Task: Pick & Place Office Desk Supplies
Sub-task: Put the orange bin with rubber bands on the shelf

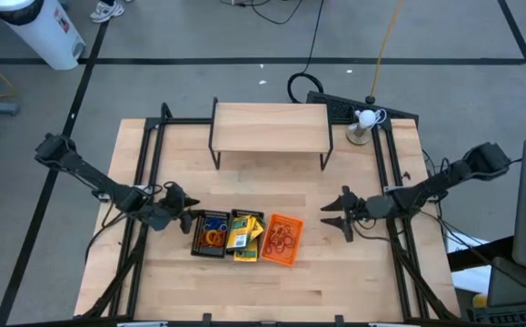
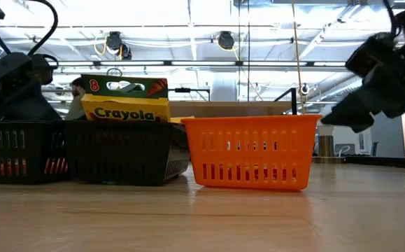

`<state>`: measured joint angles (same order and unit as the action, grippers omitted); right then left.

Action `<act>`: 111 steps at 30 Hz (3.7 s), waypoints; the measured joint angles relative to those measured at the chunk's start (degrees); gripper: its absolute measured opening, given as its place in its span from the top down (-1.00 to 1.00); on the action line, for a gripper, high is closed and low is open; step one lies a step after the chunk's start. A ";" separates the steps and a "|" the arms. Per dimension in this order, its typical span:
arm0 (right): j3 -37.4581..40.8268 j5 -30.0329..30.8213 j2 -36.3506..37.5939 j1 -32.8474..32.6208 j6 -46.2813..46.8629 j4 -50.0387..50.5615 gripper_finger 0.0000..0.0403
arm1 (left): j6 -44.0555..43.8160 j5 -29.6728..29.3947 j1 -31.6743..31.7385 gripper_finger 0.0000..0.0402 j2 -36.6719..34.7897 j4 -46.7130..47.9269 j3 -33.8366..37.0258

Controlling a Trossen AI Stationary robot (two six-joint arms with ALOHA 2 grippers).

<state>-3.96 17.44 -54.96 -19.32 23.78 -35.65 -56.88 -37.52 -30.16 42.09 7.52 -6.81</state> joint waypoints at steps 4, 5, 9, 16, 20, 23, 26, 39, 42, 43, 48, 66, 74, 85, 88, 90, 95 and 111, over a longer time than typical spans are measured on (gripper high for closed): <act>-7.05 -1.44 -3.35 2.19 -0.93 8.66 0.08 | -0.85 0.02 0.09 -0.14 0.00 -2.00 0.00; -9.63 -1.54 -4.24 2.73 -1.85 10.53 0.08 | -1.30 0.00 0.09 -0.14 0.00 -2.65 0.00; -19.69 -3.12 -8.69 5.11 -5.77 21.32 0.08 | -1.98 0.17 0.09 -0.14 0.02 -5.40 0.00; -35.81 -8.45 -16.58 9.13 -5.08 35.76 0.08 | -1.97 2.11 0.09 -0.14 0.02 -7.96 0.00; -42.60 -12.61 -21.90 10.79 -2.64 40.17 0.08 | -2.24 3.14 0.07 -0.14 0.02 -8.08 0.00; -47.01 -14.78 -26.51 11.86 -1.81 45.54 0.08 | -2.72 3.24 0.07 -0.14 0.02 -8.21 0.00; -51.33 -16.51 -30.26 12.29 -0.45 49.63 0.08 | -3.92 5.16 0.09 -0.14 0.00 -8.25 0.00; -55.57 -17.98 -37.26 12.79 0.45 54.85 0.16 | -3.26 9.24 0.09 -0.14 0.00 -9.47 0.00; -55.61 -19.23 -37.90 13.65 0.42 54.13 0.16 | -3.24 9.27 0.09 -0.14 0.02 -9.48 0.00; -55.62 -19.65 -38.14 13.83 0.42 54.18 0.16 | -3.24 9.27 0.09 -0.14 0.01 -9.48 0.00; -55.64 -21.17 -38.59 14.46 0.45 53.93 0.17 | -3.23 9.27 0.09 -0.14 0.02 -9.50 0.00; -55.55 -24.81 -42.28 14.78 -1.31 54.23 0.94 | -2.96 9.22 0.08 -0.14 0.02 -10.03 0.00; -58.71 -25.06 -30.78 15.63 0.61 61.57 0.99 | -2.85 9.20 0.08 -0.14 0.02 -10.44 0.00; -69.71 -22.49 -15.50 22.60 -2.62 81.94 1.00 | -2.87 9.07 0.07 -0.14 0.02 -10.68 0.00; -76.02 -21.76 -15.51 26.72 -7.02 89.00 1.00 | -2.87 9.02 0.09 -0.14 0.02 -10.68 0.00; -80.26 -21.73 -16.59 29.79 -10.47 92.65 1.00 | -2.78 9.02 0.08 -0.14 0.02 -10.68 0.00; -89.46 -21.95 -21.36 37.85 -18.81 101.64 1.00 | 0.25 8.81 0.07 -0.14 0.02 -10.79 0.00; -102.16 -22.85 -40.15 51.30 -43.60 109.96 1.00 | -1.99 8.94 0.07 -0.14 0.02 -10.83 0.00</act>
<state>-106.12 -5.40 -95.11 31.98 -19.82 74.31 -58.86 -28.58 -30.08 42.11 -3.31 -6.81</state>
